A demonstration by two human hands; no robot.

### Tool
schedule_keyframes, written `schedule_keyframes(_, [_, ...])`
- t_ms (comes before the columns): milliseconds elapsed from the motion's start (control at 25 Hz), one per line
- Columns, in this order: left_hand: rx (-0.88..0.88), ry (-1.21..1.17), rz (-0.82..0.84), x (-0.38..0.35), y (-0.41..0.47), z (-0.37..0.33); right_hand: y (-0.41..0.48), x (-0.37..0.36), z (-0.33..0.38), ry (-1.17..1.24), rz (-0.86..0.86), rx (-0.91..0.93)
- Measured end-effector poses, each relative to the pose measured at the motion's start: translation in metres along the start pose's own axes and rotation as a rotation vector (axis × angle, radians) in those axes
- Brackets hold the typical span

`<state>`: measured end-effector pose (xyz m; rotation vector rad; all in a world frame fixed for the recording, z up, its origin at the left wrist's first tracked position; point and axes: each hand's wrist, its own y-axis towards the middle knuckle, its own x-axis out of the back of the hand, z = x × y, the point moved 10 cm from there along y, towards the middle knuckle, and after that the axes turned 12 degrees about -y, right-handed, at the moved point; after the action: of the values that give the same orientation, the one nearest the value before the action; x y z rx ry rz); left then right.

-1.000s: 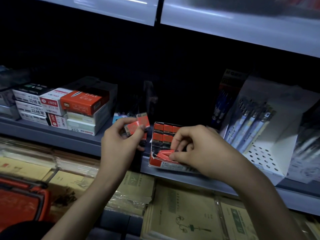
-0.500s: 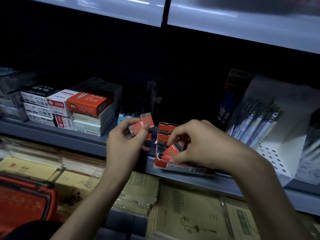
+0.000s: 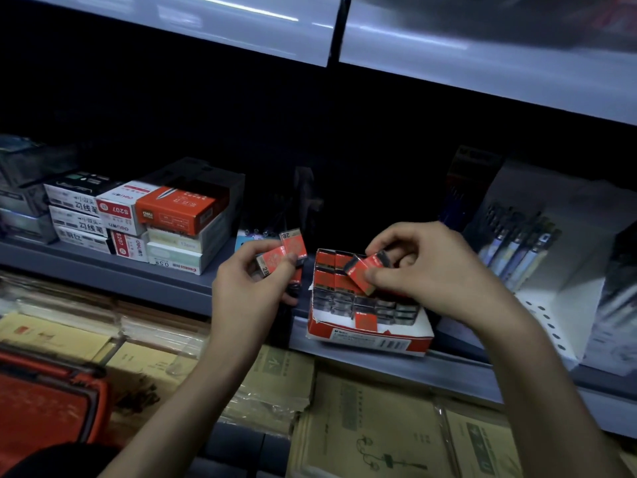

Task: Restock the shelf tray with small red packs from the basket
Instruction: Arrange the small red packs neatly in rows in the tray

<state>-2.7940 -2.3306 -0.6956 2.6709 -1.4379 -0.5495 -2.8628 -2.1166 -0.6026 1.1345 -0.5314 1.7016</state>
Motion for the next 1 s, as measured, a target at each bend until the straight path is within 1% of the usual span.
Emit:
schedule_keyframes(80, [0.001, 0.007, -0.001, 0.0, -0.001, 0.0, 0.006, -0.011, -0.014, 0.005, -0.044, -0.079])
schedule_keyframes(160, [0.004, -0.006, 0.001, 0.001, -0.001, 0.001, 0.009, -0.017, -0.023, -0.083, -0.06, -0.111])
schedule_keyframes(240, [0.0, -0.007, 0.002, 0.001, -0.001, 0.0, 0.007, -0.017, -0.024, -0.17, -0.065, -0.111])
schedule_keyframes(400, [-0.001, -0.002, 0.0, 0.0, -0.001, -0.001, 0.002, -0.008, -0.012, -0.235, -0.11, -0.066])
schedule_keyframes(480, [0.0, -0.002, 0.002, 0.0, -0.001, -0.001, -0.006, 0.003, -0.007, -0.231, -0.118, -0.072])
schedule_keyframes(520, [-0.002, 0.004, 0.006, -0.001, -0.002, -0.002, -0.011, 0.005, -0.005, -0.223, -0.085, -0.086])
schedule_keyframes(600, [-0.011, 0.014, 0.016, -0.001, -0.003, -0.003, -0.02, 0.0, -0.005, -0.243, 0.036, -0.141])
schedule_keyframes(720, [-0.023, 0.024, 0.012, -0.001, -0.003, -0.004, -0.028, -0.015, -0.003, -0.39, 0.18, -0.243])
schedule_keyframes(840, [-0.017, 0.02, 0.01, -0.001, -0.003, -0.003, -0.03, -0.028, -0.001, -0.515, 0.247, -0.282])
schedule_keyframes(920, [-0.012, 0.02, 0.011, -0.001, -0.004, -0.003, -0.029, -0.033, -0.004, -0.505, 0.275, -0.292])
schedule_keyframes(1000, [-0.01, 0.013, 0.01, -0.001, -0.004, -0.003, -0.03, -0.031, -0.008, -0.43, 0.297, -0.3])
